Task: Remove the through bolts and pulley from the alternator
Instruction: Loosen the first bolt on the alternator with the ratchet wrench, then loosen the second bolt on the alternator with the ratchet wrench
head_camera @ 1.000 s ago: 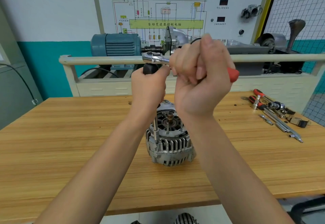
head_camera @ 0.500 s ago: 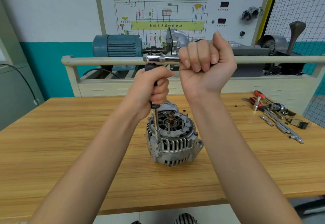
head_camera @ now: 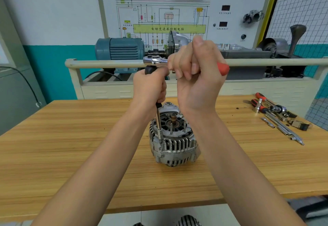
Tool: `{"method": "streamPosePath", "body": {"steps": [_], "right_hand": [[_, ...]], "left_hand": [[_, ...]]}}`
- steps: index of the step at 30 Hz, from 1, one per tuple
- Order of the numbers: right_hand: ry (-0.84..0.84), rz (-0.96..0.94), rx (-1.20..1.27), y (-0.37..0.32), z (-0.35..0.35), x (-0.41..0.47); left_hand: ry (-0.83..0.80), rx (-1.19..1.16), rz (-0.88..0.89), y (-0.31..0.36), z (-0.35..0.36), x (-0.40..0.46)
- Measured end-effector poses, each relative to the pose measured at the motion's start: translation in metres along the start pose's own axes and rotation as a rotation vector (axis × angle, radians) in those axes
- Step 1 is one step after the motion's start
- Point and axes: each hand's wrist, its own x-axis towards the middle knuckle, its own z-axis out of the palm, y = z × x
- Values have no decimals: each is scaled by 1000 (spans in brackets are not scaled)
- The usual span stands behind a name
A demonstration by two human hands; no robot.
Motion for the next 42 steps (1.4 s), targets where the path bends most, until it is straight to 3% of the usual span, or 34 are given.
{"method": "streamPosePath", "body": {"steps": [7, 10, 13, 16, 18, 20, 34, 42], "right_hand": [[-273, -18, -218, -3, 1, 7], [-305, 115, -356, -3, -10, 7], [-378, 374, -764, 0, -36, -3], [-726, 681, -1186, 9, -61, -22], [-886, 723, -1346, 18, -73, -36], [-938, 693, -1457, 24, -78, -44], [-1121, 519, -1413, 21, -83, -43], [-940, 499, -1279, 11, -82, -31]], "left_hand": [[-17, -83, 24, 22, -12, 6], [31, -60, 7, 26, -26, 9], [88, -37, -90, 19, -48, 12], [139, -55, -192, 0, -68, 11], [161, -61, -223, -15, -78, 8], [173, -56, -244, -27, -84, 5], [147, -96, -389, -62, -81, 8], [152, -101, -398, -61, -78, 8]]}}
